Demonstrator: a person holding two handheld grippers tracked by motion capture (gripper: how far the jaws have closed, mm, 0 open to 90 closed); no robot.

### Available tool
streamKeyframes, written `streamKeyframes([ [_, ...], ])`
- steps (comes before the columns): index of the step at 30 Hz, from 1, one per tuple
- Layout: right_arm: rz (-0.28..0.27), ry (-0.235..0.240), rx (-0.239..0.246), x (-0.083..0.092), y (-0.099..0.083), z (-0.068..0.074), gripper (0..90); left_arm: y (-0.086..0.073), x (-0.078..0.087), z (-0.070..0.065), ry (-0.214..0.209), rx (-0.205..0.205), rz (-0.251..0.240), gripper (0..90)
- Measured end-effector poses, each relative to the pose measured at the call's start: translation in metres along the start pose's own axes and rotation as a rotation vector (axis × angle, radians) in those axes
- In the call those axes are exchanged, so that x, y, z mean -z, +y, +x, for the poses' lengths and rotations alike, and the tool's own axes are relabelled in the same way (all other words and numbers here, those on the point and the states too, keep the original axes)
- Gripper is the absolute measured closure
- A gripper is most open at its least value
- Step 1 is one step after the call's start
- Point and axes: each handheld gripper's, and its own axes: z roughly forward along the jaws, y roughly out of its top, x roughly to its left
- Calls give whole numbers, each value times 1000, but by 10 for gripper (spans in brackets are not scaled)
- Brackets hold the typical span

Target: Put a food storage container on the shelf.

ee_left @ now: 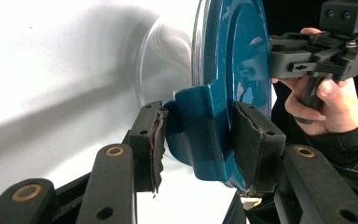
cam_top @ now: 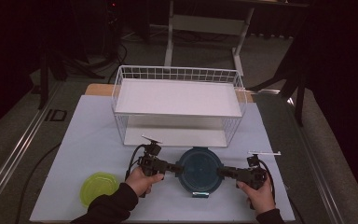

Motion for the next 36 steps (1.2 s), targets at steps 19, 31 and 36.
streamKeyframes([
  [19, 57, 141, -99, -1, -3, -5, 549, -7, 2, 0, -3, 17, -11, 560],
  [31, 59, 126, -92, 3, -6, 0, 555, -11, 4, -11, 32, 21, -26, 569],
  [36, 57, 135, -87, 5, -5, 2, 555, -8, 10, -17, 34, 11, -30, 570],
])
